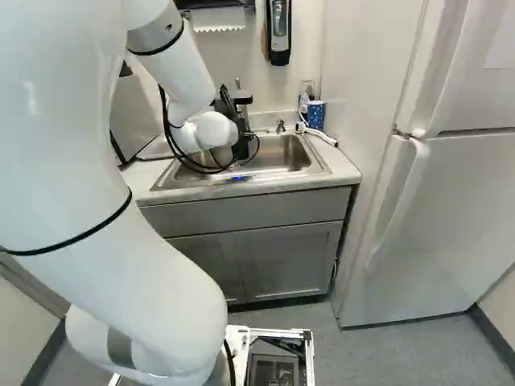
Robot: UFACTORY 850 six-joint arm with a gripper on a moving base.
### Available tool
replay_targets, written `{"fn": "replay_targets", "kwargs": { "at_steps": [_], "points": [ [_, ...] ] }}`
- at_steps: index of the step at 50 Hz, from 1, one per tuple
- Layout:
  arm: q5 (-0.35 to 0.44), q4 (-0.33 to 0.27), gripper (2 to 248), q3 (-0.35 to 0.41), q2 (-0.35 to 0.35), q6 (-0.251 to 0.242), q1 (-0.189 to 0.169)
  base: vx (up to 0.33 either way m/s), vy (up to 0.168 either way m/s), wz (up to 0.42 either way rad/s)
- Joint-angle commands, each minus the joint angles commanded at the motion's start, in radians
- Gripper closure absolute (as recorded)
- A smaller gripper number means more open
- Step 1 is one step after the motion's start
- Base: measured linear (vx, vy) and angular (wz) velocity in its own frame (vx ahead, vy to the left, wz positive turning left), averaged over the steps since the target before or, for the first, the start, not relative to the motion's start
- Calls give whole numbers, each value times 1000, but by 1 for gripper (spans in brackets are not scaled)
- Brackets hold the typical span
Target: Rinse the cup and place it in the tray
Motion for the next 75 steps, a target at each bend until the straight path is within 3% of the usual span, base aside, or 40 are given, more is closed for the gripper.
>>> {"fn": "replay_targets", "kwargs": {
  "at_steps": [14,44,75],
  "points": [
    [0,0,125,12,12,0,24,0,0,0],
    [0,0,125,39,38,0,112,0,0,0],
    [0,0,125,18,81,0,152,0,0,0]
  ]
}}
